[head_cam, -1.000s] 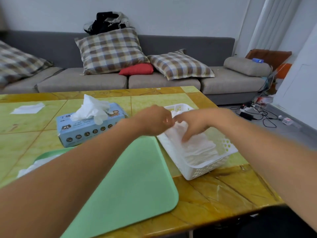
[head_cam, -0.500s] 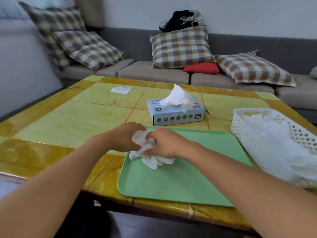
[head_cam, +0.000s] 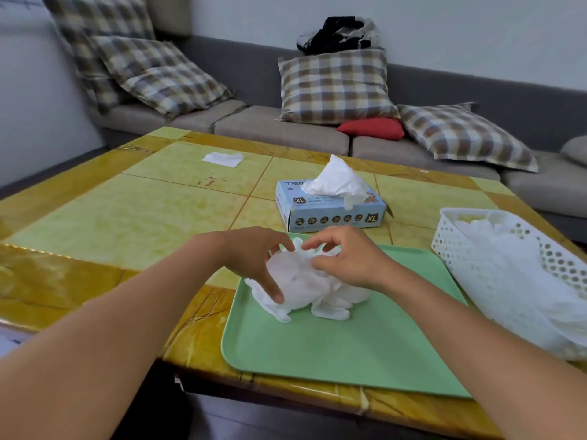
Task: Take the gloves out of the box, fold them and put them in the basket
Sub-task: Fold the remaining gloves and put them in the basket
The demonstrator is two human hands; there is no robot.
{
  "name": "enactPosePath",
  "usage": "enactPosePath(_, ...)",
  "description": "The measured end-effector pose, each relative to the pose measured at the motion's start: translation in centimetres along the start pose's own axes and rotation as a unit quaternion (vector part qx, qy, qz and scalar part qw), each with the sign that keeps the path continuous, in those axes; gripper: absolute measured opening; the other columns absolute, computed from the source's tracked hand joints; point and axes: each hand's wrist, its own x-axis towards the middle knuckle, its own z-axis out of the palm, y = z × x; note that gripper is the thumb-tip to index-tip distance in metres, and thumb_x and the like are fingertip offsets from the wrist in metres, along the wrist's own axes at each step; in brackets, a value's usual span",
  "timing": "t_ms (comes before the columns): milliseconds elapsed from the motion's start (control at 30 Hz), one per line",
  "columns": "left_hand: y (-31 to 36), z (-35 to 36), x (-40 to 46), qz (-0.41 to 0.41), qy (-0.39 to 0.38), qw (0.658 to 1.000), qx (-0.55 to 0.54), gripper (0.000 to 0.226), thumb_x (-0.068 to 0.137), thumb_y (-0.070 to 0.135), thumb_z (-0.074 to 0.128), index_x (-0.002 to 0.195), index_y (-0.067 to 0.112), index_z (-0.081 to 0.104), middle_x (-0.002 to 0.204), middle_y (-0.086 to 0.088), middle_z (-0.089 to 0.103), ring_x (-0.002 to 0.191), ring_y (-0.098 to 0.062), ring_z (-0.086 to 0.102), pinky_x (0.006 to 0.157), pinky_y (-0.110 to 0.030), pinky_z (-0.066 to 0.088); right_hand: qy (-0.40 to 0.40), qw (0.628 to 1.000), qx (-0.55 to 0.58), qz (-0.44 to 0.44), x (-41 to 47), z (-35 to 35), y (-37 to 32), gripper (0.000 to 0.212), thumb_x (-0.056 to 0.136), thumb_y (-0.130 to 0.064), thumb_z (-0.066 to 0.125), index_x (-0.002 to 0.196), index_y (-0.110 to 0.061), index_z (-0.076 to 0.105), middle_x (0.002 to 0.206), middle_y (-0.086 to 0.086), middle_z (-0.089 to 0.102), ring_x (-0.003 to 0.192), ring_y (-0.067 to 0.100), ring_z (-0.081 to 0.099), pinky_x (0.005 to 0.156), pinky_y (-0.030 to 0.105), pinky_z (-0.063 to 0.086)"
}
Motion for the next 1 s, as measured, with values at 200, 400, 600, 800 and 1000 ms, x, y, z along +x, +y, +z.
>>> enactPosePath(200, 0.1, 0.9, 0.6, 0.006, 0.035, 0.999, -0.001, 0.087, 0.062, 0.052, 0.092, 0.135, 0.032, 0.049, 0.128, 0.007, 0.057, 0.106, -0.013, 0.056, 0.084, -0.026, 0.045, -0.076, 0.99, -0.113, -0.04, 0.3, 3.0, -1.0, 0.012, 0.084, -0.027, 0.079, 0.094, -0.022, 0.081, 0.086, -0.003, 0.074, 0.08, 0.016, 0.067, 0.078, 0.039, 0.055)
enactPosePath(400, -0.4, 0.8, 0.2, 0.015, 0.06, 0.998, -0.028, 0.086, 0.065, 0.048, 0.091, 0.136, 0.033, 0.047, 0.124, 0.013, 0.056, 0.107, -0.014, 0.055, 0.085, -0.027, 0.045, -0.033, 0.963, 0.248, 0.096, -0.8, 1.2, 2.0, 0.022, 0.101, -0.016, 0.06, 0.09, -0.007, 0.076, 0.073, -0.001, 0.07, 0.062, 0.008, 0.055, 0.063, 0.024, 0.042)
enactPosePath(600, 1.1, 0.8, 1.0, 0.0, 0.209, 0.971, -0.115, 0.063, 0.078, 0.044, 0.083, 0.13, 0.024, 0.053, 0.114, 0.003, 0.065, 0.087, -0.012, 0.062, 0.068, -0.022, 0.051, -0.005, 0.871, 0.456, 0.183, -1.0, 1.7, 1.6, 0.021, 0.105, -0.013, 0.052, 0.107, -0.006, 0.072, 0.089, 0.009, 0.071, 0.067, 0.016, 0.064, 0.06, 0.026, 0.053)
enactPosePath(800, 3.1, 1.5, 0.8, -0.073, 0.249, 0.916, -0.306, 0.046, 0.086, 0.038, 0.076, 0.12, 0.019, 0.051, 0.1, 0.005, 0.061, 0.079, -0.01, 0.063, 0.054, -0.021, 0.051, -0.036, 0.762, 0.622, 0.178, -0.5, 2.4, -0.2, 0.031, 0.099, -0.026, 0.062, 0.116, -0.002, 0.069, 0.105, 0.016, 0.071, 0.085, 0.024, 0.068, 0.077, 0.033, 0.056)
enactPosePath(1000, 3.0, 1.8, 1.0, -0.06, 0.219, 0.919, -0.322, 0.011, 0.085, 0.019, 0.077, 0.088, 0.008, 0.076, 0.072, -0.004, 0.067, 0.057, -0.013, 0.056, 0.054, -0.023, 0.049, 0.025, 0.778, 0.594, 0.203, -0.6, 3.4, 0.0, 0.037, 0.101, -0.024, 0.059, 0.125, 0.003, 0.066, 0.124, 0.026, 0.067, 0.099, 0.034, 0.068, 0.086, 0.04, 0.057)
